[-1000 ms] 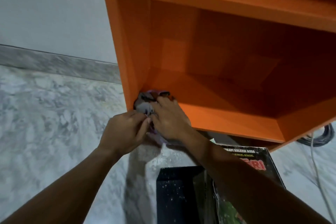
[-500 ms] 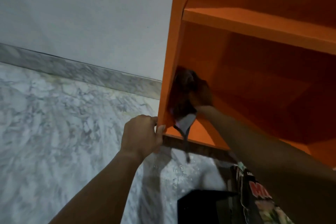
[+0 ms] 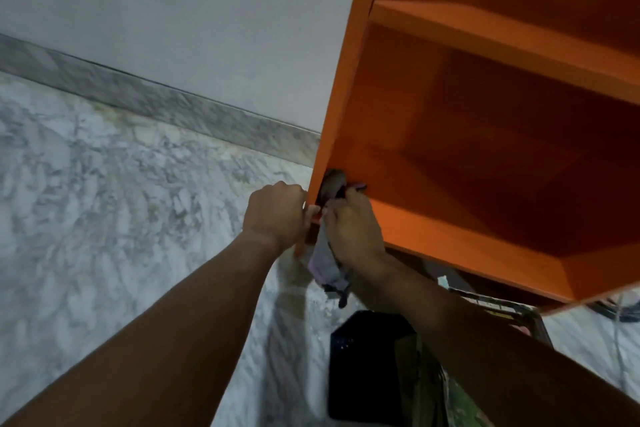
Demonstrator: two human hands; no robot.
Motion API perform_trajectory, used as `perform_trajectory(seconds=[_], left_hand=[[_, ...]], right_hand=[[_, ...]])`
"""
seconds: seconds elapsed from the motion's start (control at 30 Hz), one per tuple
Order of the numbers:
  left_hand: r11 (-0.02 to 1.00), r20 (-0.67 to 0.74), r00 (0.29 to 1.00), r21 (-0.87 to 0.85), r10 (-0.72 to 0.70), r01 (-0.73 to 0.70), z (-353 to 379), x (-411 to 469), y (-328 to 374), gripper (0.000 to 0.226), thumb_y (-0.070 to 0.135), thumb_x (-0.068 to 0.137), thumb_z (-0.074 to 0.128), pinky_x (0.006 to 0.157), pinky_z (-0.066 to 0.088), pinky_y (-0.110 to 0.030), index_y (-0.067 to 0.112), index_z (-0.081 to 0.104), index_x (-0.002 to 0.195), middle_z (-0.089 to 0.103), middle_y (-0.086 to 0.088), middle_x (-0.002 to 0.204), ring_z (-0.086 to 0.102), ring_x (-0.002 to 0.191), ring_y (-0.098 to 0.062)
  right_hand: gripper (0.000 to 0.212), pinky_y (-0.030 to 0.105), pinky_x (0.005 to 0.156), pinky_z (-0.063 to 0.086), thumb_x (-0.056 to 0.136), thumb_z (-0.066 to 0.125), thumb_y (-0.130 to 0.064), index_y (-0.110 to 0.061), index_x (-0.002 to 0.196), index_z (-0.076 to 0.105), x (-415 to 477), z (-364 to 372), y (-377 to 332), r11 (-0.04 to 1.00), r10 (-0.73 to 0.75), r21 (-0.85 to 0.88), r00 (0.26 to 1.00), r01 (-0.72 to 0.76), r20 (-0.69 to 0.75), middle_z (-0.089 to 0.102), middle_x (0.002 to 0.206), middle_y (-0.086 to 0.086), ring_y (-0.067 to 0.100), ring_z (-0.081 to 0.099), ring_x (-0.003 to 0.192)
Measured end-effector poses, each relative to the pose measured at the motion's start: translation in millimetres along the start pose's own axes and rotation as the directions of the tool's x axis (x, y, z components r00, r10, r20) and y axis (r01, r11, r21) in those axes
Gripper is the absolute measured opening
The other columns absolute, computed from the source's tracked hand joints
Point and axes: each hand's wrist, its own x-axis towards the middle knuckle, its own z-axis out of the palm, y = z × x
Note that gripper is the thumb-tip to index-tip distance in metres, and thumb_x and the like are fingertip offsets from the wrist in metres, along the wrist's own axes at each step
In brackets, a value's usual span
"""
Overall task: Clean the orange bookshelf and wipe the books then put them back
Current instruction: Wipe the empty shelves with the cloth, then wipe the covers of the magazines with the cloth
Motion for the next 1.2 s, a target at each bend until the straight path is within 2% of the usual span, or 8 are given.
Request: perform_trajectory(seconds=[0.2, 0.43, 0.53, 0.73, 0.87, 0.97, 1.07, 1.2], left_hand=[[0.985, 0.436, 0.883, 0.041, -0.171, 0.17, -48.6, -25.2, 48.6, 0.036, 0.035, 0.091, 0.059, 0.092, 0.044, -0.037, 0.018, 0.059, 0.123, 0.063, -0.006, 0.12, 0.062, 0.113, -0.028], [0.945, 0.214, 0.976, -0.307, -0.05, 0.116, -88.4, -100.4, 151.5, 0.028, 0.028, 0.081, 0.066, 0.071, 0.056, -0.045, 0.003, 0.069, 0.093, 0.07, -0.021, 0.096, 0.068, 0.087, -0.04], [0.895, 0.239, 0.969, -0.417, -0.061, 0.16, -73.6, -152.9, 192.9, 0.024, 0.034, 0.083, 0.067, 0.067, 0.052, -0.038, 0.01, 0.069, 0.085, 0.068, -0.012, 0.087, 0.065, 0.08, -0.034], [0.847, 0.625, 0.775, -0.359, -0.093, 0.392, 5.6, -222.7, 230.4, 0.031, 0.038, 0.088, 0.063, 0.074, 0.049, -0.031, 0.01, 0.062, 0.099, 0.066, -0.009, 0.104, 0.065, 0.094, -0.03], [0.778, 0.622, 0.769, -0.405, -0.15, 0.479, 45.2, -239.5, 241.9, 0.042, 0.047, 0.081, 0.067, 0.074, 0.052, -0.032, 0.015, 0.072, 0.106, 0.074, -0.007, 0.107, 0.069, 0.094, -0.028], [0.776, 0.575, 0.794, -0.403, -0.199, 0.486, 58.8, -240.8, 243.5, 0.035, 0.045, 0.083, 0.072, 0.072, 0.05, -0.031, 0.018, 0.071, 0.106, 0.074, -0.004, 0.104, 0.067, 0.085, -0.024], [0.772, 0.527, 0.821, -0.419, -0.222, 0.478, 64.9, -234.0, 242.7, 0.028, 0.036, 0.082, 0.077, 0.068, 0.046, -0.029, 0.015, 0.073, 0.099, 0.074, -0.006, 0.098, 0.066, 0.082, -0.024], [0.767, 0.392, 0.889, -0.486, -0.236, 0.418, 65.3, -232.7, 249.4, 0.029, 0.028, 0.074, 0.078, 0.068, 0.055, -0.037, 0.012, 0.062, 0.091, 0.071, -0.007, 0.093, 0.068, 0.086, -0.029]], right_hand=[[0.029, 0.035, 0.074, 0.04, 0.083, 0.066, -0.007, -0.008, 0.111, 0.074, -33.1, -64.4, 11.7, 1.0, 0.022, -0.022, 0.936, -0.015, 0.352, 0.058, 0.11, 0.019, 0.038, 0.06, 0.106], [0.049, 0.035, 0.056, 0.025, 0.089, 0.047, 0.007, -0.008, 0.133, 0.063, -157.9, -145.4, 57.0, 0.873, 0.338, 0.351, 0.939, -0.338, 0.065, 0.051, 0.086, 0.015, 0.028, 0.041, 0.071], [0.019, 0.034, 0.056, 0.023, 0.092, 0.045, 0.009, -0.008, 0.091, 0.053, -220.5, -169.3, 80.5, 0.672, 0.611, 0.532, 0.792, -0.516, -0.004, 0.045, 0.076, 0.014, 0.022, 0.03, 0.062], [0.016, 0.036, 0.053, 0.032, 0.093, 0.052, -0.001, -0.01, 0.1, 0.041, -299.2, -181.9, 113.7, 0.466, 0.828, 0.56, 0.56, -0.684, -0.005, 0.054, 0.086, 0.012, 0.035, 0.052, 0.077], [0.045, 0.035, 0.07, 0.04, 0.093, 0.041, -0.024, -0.011, 0.134, 0.05, -353.6, -153.6, 128.6, 0.595, 0.759, 0.313, 0.646, -0.741, 0.087, 0.059, 0.105, 0.02, 0.042, 0.059, 0.096], [0.057, 0.044, 0.095, 0.045, 0.098, 0.031, -0.049, -0.032, 0.152, 0.038, -393.6, -128.4, 129.3, 0.631, 0.759, -0.063, 0.597, -0.773, 0.261, 0.048, 0.135, 0.013, 0.037, 0.051, 0.122], [0.069, 0.054, 0.112, 0.032, 0.098, 0.042, -0.063, -0.036, 0.158, 0.022, -406.4, -114.4, 128.8, 0.629, 0.739, -0.006, 0.595, -0.778, 0.317, 0.033, 0.152, 0.009, 0.035, 0.035, 0.14], [0.082, 0.053, 0.107, 0.043, 0.082, 0.039, -0.074, -0.03, 0.151, 0.039, -405.1, -105.0, 136.6, 0.62, 0.708, 0.174, 0.641, -0.765, 0.297, 0.041, 0.147, 0.019, 0.042, 0.045, 0.134]])
